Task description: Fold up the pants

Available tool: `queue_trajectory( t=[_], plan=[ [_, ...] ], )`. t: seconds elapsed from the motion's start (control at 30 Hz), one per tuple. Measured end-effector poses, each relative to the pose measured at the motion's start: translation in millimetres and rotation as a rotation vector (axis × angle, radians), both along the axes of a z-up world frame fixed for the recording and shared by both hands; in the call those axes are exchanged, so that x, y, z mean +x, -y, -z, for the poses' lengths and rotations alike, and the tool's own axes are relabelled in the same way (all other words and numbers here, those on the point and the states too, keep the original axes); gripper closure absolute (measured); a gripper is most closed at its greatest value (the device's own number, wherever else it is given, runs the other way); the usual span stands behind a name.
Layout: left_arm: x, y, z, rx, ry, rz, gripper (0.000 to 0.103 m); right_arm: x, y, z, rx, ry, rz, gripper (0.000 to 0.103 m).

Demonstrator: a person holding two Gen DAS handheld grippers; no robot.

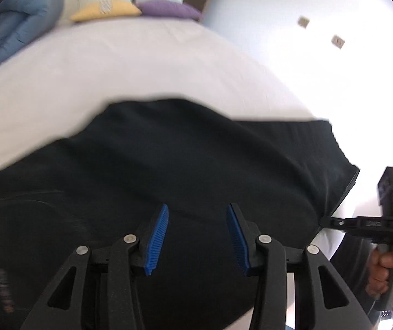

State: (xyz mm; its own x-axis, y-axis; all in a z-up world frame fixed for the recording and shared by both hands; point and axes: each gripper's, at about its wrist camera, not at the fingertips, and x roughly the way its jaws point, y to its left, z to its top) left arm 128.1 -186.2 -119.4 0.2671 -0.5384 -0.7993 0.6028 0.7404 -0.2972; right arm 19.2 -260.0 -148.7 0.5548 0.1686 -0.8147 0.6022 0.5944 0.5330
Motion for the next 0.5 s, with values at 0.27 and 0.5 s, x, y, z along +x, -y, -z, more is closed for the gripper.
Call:
queue_trajectory(
  t=[0.27, 0.5],
  plan=[
    [-17.8, -11.4, 34.0, 0.018, -0.023, 0.020, 0.057, -4.3, 3.1, -51.1, -0.067, 0.022, -0.052, 0.101],
    [-29.2, -5.6, 37.3, 0.052, 0.002, -0.004, 0.056, 51.0, 41.1, -42.0, 0.078, 0.159, -0.027, 0.101]
  ],
)
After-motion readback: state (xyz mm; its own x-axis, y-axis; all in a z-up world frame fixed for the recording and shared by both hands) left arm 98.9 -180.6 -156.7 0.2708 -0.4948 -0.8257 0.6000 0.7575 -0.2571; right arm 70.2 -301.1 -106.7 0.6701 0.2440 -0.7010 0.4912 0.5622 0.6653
